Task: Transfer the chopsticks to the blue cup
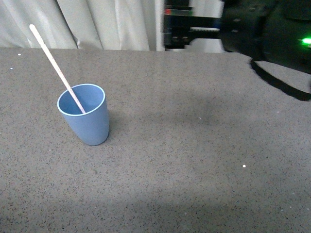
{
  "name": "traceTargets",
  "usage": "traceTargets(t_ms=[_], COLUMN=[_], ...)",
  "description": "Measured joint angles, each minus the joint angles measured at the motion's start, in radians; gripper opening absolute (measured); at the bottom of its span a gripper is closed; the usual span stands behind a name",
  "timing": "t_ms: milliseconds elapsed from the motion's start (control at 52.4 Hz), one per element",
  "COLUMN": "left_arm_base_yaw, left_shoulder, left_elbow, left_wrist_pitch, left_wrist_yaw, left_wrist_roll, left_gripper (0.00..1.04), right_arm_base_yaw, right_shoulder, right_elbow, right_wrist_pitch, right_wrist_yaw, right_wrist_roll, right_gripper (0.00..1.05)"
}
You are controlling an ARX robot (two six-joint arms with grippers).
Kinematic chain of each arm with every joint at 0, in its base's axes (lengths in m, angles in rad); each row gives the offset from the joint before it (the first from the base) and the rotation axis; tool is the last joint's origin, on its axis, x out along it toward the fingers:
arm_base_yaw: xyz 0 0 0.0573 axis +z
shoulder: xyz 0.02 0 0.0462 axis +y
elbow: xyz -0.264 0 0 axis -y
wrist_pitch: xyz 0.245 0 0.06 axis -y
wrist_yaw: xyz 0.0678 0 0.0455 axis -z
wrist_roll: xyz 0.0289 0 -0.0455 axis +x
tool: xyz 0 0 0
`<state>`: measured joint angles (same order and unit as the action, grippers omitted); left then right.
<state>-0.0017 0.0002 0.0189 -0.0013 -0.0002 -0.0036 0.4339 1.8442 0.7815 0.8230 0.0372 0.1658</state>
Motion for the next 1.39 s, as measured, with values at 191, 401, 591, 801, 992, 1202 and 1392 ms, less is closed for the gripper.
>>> traceTargets(t_ms=[191,401,591,801,992,1202,1392], left_arm_base_yaw=[0.0,0.0,0.0,0.0,0.0,0.0,0.0], left_shoulder=[0.0,0.0,0.0,0.0,0.0,0.0,0.0], left_elbow=[0.0,0.0,0.0,0.0,0.0,0.0,0.0], left_wrist_pitch=[0.0,0.0,0.0,0.0,0.0,0.0,0.0], left_wrist_yaw=[0.0,0.0,0.0,0.0,0.0,0.0,0.0], left_wrist_roll=[0.0,0.0,0.0,0.0,0.0,0.0,0.0], left_gripper=[0.98,0.98,0.98,0.98,0.98,0.98,0.98], right_arm_base_yaw=[-0.099,-0.189,-0.265,-0.307,-0.34,-0.431,-0.431], right_shoulder=[-0.21,-0.47,-0.585,-0.73,-0.867,-1.089,-1.262], right_elbow=[-0.211,-0.464,-0.624,-0.69,-0.727,-0.767,-0.777], right_wrist_pitch=[-0.029,0.228,0.262,0.181,0.086,-0.095,-0.252], right_wrist_yaw=[0.109,0.203,0.129,0.084,0.056,-0.033,-0.036], right_wrist_roll=[-0.022,-0.126,-0.159,-0.164,-0.165,-0.165,-0.165], right_gripper=[0.95,0.7,0.28,0.01,0.01,0.01,0.01])
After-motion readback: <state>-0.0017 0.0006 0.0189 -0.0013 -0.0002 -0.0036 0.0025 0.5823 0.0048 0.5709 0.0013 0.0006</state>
